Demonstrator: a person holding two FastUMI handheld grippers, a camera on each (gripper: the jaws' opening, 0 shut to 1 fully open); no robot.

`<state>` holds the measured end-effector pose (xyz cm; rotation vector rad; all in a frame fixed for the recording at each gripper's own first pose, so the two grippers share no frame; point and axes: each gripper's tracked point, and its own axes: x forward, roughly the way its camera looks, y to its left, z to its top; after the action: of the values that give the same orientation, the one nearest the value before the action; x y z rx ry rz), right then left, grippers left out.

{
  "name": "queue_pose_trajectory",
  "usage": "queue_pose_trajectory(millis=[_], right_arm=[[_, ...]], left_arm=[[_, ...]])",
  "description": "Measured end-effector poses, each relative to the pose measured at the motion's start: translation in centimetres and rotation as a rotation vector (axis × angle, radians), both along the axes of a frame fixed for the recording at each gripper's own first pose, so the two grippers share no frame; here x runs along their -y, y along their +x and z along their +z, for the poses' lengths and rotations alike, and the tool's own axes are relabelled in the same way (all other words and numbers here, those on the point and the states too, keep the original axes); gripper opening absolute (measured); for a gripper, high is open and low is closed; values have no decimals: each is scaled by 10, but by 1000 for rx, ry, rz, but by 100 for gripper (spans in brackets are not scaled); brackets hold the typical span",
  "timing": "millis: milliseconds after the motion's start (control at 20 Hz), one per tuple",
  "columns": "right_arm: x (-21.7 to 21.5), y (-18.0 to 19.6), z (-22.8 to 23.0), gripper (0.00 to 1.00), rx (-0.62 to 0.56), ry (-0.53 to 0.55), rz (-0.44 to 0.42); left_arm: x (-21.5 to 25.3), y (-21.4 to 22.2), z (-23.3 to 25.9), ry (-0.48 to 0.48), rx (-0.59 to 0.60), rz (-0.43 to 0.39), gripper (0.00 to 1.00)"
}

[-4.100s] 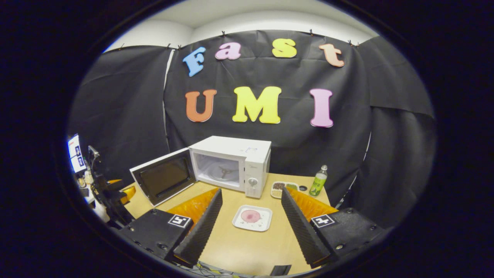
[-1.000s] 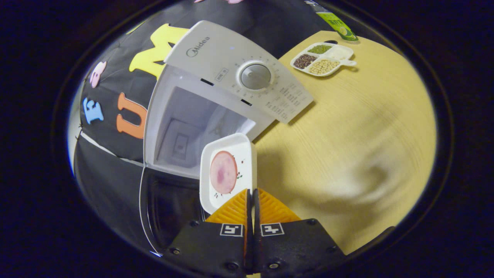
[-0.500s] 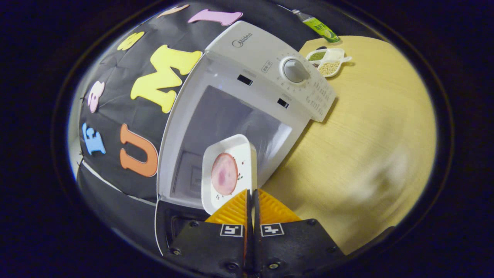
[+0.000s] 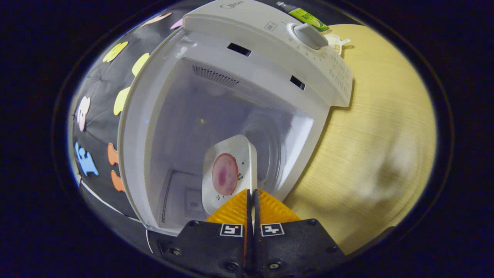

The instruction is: Open the microwave oven with the left hand, put the food in, and close the microwave oven.

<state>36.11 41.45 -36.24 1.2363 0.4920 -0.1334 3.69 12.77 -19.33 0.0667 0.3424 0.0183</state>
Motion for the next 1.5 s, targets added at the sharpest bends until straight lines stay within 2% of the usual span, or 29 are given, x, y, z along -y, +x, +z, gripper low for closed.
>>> queue_pose_trajectory(millis=[150,300,450,500,550,600,700,750,800,950,1200,1300,1350,1400,1450,1500], right_arm=[[2,15,-10,4,-17,13,-46],[3,22,-14,5,-10,0,-43],[5,31,0,12,63,25,-70],[7,33,9,11,99,41,-71],[6,31,22,18,146,58,-63],[1,28,33,40,186,54,-41],[6,14,42,84,193,-32,6],[5,8,45,86,194,-92,21],[8,2,50,99,196,-130,42],[14,-23,61,99,203,-240,133],[50,-67,86,99,221,-421,270],[70,-88,98,100,234,-527,330],[82,-99,106,90,242,-583,349],[95,-110,111,89,246,-632,367],[108,-122,116,100,240,-679,383],[123,-134,122,100,238,-715,395]], left_arm=[[-1,4,-1,7,-3,-9,97],[0,4,-4,5,0,-16,97],[-2,5,-4,-1,-3,-15,97],[-3,4,-3,-4,1,-13,97],[-4,4,-1,-8,7,-10,97],[-5,4,3,-10,15,-7,97],[-8,3,6,-13,25,-2,97],[-7,4,9,-15,31,-1,97],[-7,4,14,-16,43,-1,97],[-7,2,31,-19,75,-2,97],[-9,-1,48,-27,109,-8,97],[-6,-5,49,-39,112,-10,97],[-6,-8,48,-42,105,-12,97],[-4,-9,46,-45,100,-16,97],[-3,-10,45,-47,95,-19,97],[-4,-11,45,-46,93,-19,97]])
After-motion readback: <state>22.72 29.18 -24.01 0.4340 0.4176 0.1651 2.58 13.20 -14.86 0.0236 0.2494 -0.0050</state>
